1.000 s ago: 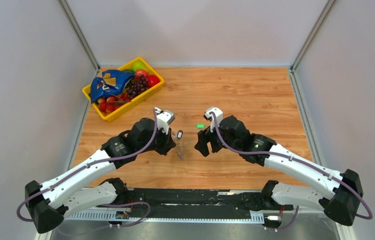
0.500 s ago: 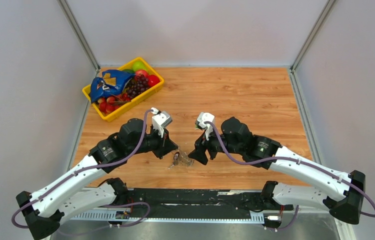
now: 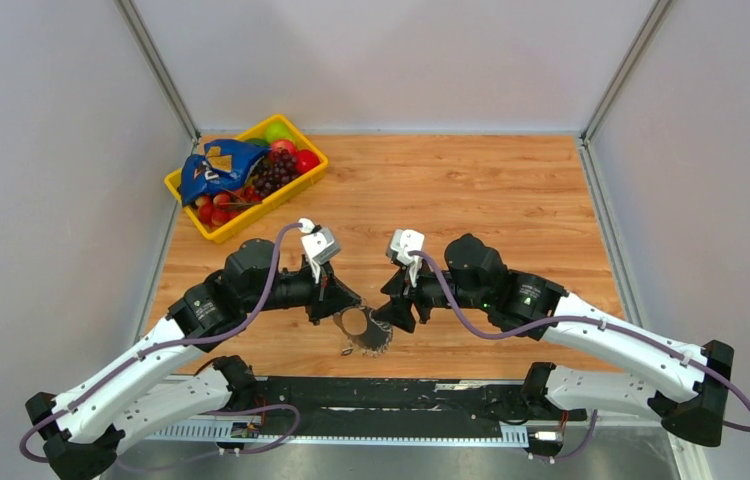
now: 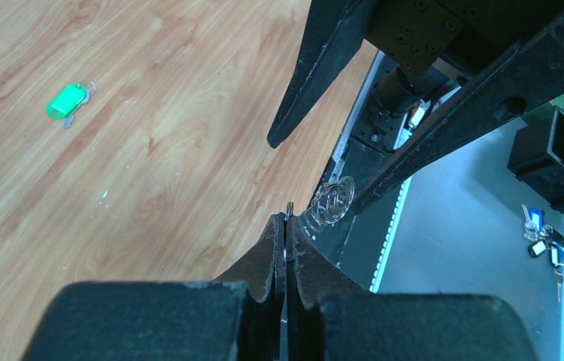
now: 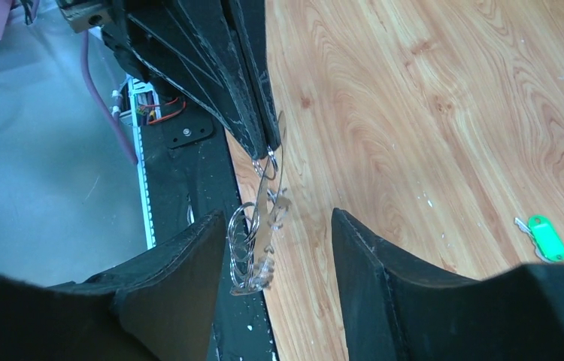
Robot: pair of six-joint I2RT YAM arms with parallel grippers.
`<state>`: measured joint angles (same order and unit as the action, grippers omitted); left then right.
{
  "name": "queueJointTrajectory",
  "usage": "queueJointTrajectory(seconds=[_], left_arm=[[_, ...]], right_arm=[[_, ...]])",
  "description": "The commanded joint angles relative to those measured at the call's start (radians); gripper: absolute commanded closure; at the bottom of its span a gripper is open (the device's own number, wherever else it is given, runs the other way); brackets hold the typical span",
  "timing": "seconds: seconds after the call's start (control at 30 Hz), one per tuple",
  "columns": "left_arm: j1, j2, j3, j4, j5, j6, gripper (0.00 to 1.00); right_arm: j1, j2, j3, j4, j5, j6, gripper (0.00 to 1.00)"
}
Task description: Put the keys on the keyring
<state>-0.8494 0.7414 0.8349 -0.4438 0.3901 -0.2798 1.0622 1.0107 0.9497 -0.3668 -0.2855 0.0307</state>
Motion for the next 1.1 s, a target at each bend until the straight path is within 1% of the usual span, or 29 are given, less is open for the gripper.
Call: queueJointTrajectory(seconds=[0.0, 0.13, 0.3, 0.73, 1.07], left_arm=[[-0.001, -0.014, 0.032, 0.066, 0.072, 0.028, 1.0], [0.0, -0.021, 0.028, 0.071, 0.098, 0.036, 1.0], [0.0, -0.038, 0.017, 0.093, 0.144, 0.049, 1.0], [0.0, -0.059, 0.013, 0.09, 0.177, 0.073, 1.0], [-0.001, -0.062, 0.014, 0.102, 0.181, 0.071, 1.0]], right_arm=[[0.017, -0.014, 0.059, 0.062, -0.054, -0.026, 0.44], [0.023, -0.017, 0.066, 0.071, -0.077, -0.026, 0.44], [0.024, -0.025, 0.07, 0.079, -0.092, -0.055, 0.47], [0.025, -0.102, 0.021, 0.12, -0.019, -0.037, 0.56], [0.027, -0.088, -0.021, 0.129, 0.003, -0.037, 0.58]])
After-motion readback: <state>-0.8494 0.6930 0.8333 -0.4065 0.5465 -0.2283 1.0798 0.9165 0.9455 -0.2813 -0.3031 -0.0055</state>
